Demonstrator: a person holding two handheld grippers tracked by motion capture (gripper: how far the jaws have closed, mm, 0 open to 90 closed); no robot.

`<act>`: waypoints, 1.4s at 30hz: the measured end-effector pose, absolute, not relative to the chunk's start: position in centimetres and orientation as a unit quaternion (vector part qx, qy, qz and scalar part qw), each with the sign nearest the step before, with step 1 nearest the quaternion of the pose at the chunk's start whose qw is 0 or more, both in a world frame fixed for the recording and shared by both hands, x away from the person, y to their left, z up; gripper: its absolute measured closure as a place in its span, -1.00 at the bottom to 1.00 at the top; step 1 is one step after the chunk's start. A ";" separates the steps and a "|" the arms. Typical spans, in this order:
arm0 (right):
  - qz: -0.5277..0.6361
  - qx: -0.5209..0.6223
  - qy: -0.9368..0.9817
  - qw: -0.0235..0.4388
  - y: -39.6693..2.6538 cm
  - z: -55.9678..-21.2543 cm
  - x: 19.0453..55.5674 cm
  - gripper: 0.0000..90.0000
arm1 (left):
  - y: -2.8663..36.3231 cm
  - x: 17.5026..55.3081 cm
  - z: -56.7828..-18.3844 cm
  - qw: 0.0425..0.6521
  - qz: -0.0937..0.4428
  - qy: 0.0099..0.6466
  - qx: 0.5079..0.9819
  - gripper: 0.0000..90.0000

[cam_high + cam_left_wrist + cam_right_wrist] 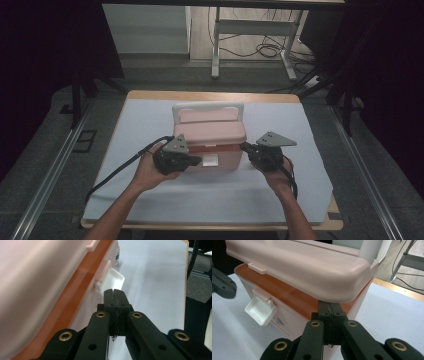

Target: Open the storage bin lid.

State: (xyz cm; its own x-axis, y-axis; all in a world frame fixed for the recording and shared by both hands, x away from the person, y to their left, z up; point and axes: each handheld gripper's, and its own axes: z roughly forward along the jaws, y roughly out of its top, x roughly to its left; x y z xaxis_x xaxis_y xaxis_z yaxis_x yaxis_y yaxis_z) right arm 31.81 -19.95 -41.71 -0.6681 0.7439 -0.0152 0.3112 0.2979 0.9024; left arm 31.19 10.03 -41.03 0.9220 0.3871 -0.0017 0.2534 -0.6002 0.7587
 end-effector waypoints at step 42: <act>0.487 0.340 0.771 0.229 -20.0 -41.1 31.9 1.00 | 7.0 32.1 -42.4 0.402 0.099 0.166 0.895 1.00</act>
